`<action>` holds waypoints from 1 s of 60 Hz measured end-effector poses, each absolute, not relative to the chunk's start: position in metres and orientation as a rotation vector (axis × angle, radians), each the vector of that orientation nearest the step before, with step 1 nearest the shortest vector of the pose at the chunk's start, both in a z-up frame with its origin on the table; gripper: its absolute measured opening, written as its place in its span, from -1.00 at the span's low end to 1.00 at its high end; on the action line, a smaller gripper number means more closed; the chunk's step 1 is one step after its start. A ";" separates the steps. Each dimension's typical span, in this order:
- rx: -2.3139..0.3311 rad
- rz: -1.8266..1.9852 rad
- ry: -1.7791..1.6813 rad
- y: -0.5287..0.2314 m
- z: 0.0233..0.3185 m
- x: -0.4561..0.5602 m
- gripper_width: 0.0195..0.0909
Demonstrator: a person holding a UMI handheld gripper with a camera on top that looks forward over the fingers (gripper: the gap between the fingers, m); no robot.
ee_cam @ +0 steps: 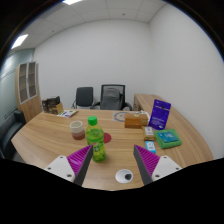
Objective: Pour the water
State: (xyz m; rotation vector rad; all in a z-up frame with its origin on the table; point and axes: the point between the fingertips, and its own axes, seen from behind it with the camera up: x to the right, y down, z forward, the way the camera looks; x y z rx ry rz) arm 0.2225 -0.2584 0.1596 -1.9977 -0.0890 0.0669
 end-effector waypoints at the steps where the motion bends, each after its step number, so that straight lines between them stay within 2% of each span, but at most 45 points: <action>1: -1.999 0.077 -0.095 -0.256 0.154 0.216 0.79; 9: -1.975 0.144 -0.113 -0.230 0.124 0.175 0.83; 17: -1.911 0.146 -0.095 -0.191 0.106 0.157 0.85; 26: -1.878 0.117 -0.102 -0.148 0.082 0.150 0.81; 32: -1.858 0.102 -0.076 -0.130 0.074 0.148 0.53; 40: -1.802 0.085 -0.077 -0.119 0.077 0.145 -0.10; 47: -1.783 0.044 -0.056 -0.117 0.078 0.146 -0.21; 55: -1.769 0.010 -0.074 -0.115 0.079 0.146 -0.50; 60: -1.776 -0.003 -0.071 -0.113 0.079 0.145 -0.56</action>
